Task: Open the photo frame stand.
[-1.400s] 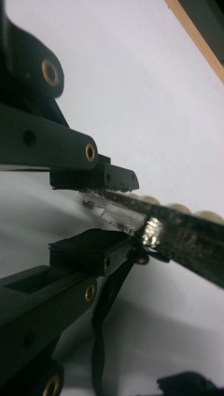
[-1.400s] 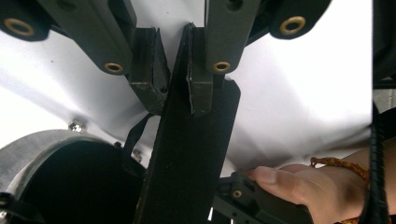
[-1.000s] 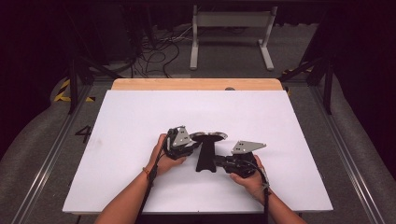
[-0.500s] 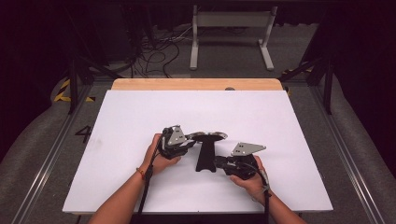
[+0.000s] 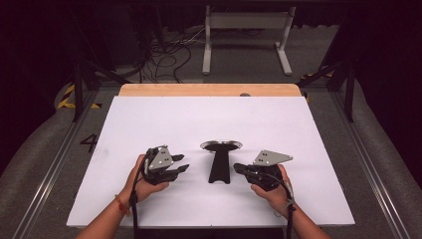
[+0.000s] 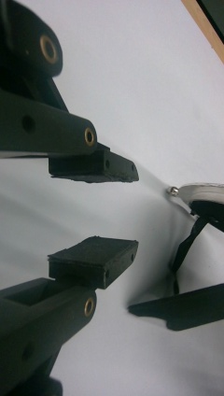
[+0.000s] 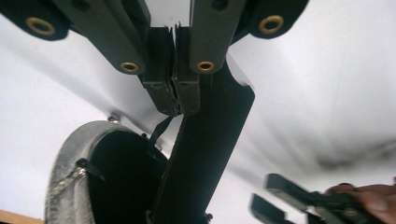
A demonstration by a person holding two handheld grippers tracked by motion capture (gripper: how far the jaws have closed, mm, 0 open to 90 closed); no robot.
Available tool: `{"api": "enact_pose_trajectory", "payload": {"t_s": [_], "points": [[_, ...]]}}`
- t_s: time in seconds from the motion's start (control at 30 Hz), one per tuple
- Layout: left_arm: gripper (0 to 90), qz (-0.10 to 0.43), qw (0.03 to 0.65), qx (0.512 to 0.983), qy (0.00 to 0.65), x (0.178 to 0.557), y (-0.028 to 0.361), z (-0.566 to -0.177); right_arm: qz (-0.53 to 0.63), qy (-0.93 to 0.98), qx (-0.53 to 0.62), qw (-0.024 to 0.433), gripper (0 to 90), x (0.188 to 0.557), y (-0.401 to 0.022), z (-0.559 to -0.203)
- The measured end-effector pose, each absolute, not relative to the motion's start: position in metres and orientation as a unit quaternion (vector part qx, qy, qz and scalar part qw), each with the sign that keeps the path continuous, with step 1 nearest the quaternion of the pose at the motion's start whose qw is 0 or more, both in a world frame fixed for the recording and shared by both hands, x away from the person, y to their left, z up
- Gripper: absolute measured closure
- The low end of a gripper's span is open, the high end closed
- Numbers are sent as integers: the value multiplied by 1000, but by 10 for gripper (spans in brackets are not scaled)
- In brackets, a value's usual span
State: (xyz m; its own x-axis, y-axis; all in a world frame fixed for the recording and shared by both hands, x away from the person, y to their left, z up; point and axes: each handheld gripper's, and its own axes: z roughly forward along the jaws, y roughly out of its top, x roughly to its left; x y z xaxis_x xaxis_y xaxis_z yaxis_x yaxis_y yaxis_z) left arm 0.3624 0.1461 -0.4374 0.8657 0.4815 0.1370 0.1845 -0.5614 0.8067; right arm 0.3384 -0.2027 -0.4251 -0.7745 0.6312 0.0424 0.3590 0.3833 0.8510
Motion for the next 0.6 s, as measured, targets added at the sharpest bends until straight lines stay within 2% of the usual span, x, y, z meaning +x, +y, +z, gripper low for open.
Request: {"api": "enact_pose_trajectory", "payload": {"t_s": [0.2,0.27,0.5,0.6], "points": [[555,171,431,860,213,360,169,-444,463,819,300,158,893,338,-202,-423],[508,165,437,856,223,366,171,-442,465,819,297,161,889,337,-201,-421],[458,158,473,838,222,382,161,-425,464,821,290,162,900,335,-197,-420],[398,165,486,831,215,385,151,-416,463,822,289,163,900,333,-196,-420]]}}
